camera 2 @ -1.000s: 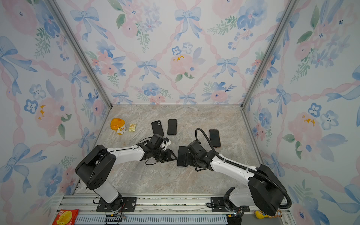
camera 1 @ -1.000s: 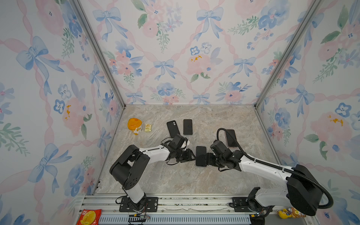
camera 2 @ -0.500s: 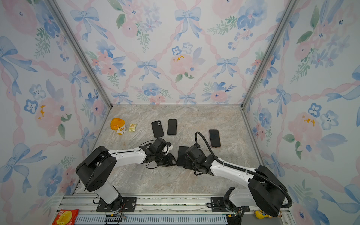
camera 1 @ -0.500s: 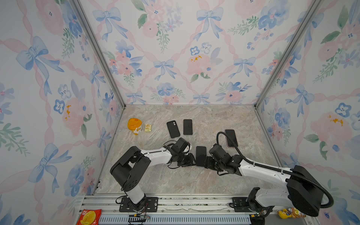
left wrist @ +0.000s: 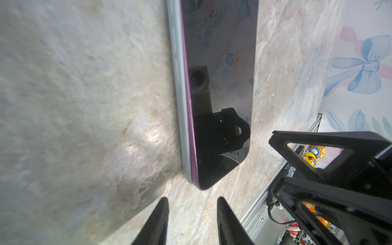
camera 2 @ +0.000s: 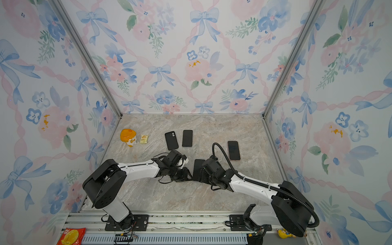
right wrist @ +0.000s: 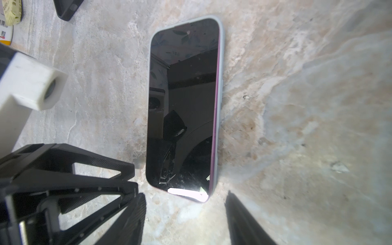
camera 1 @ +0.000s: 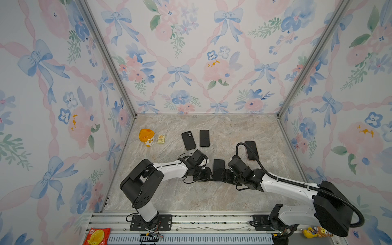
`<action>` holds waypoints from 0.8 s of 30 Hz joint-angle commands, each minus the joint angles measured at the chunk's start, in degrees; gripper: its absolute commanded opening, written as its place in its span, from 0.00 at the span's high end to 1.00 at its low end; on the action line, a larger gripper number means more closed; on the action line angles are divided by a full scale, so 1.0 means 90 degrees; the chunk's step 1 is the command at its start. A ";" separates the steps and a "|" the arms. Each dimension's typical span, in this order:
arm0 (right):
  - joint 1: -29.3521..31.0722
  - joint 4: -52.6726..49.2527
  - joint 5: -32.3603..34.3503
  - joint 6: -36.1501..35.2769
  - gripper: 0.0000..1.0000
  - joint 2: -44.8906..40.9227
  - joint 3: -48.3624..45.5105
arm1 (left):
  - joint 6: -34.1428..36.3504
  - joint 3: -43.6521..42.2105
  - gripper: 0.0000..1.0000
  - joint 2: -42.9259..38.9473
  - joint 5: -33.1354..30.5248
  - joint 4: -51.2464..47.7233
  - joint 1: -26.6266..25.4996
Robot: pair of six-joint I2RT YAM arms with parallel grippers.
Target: Put the phone into the phone case
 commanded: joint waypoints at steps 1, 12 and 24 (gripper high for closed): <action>0.0011 0.0094 0.0071 -0.0145 0.38 0.0049 0.0037 | 0.0204 0.0167 0.61 -0.0022 0.0035 -0.0239 -0.0012; -0.0019 0.0188 -0.0010 -0.0184 0.38 0.0180 0.0035 | 0.0192 0.0310 0.61 0.0114 -0.0053 -0.0297 0.0003; -0.0043 0.0281 -0.0063 -0.0058 0.39 0.0146 -0.0166 | 0.0092 0.0304 0.70 0.0167 -0.0073 -0.0294 -0.0113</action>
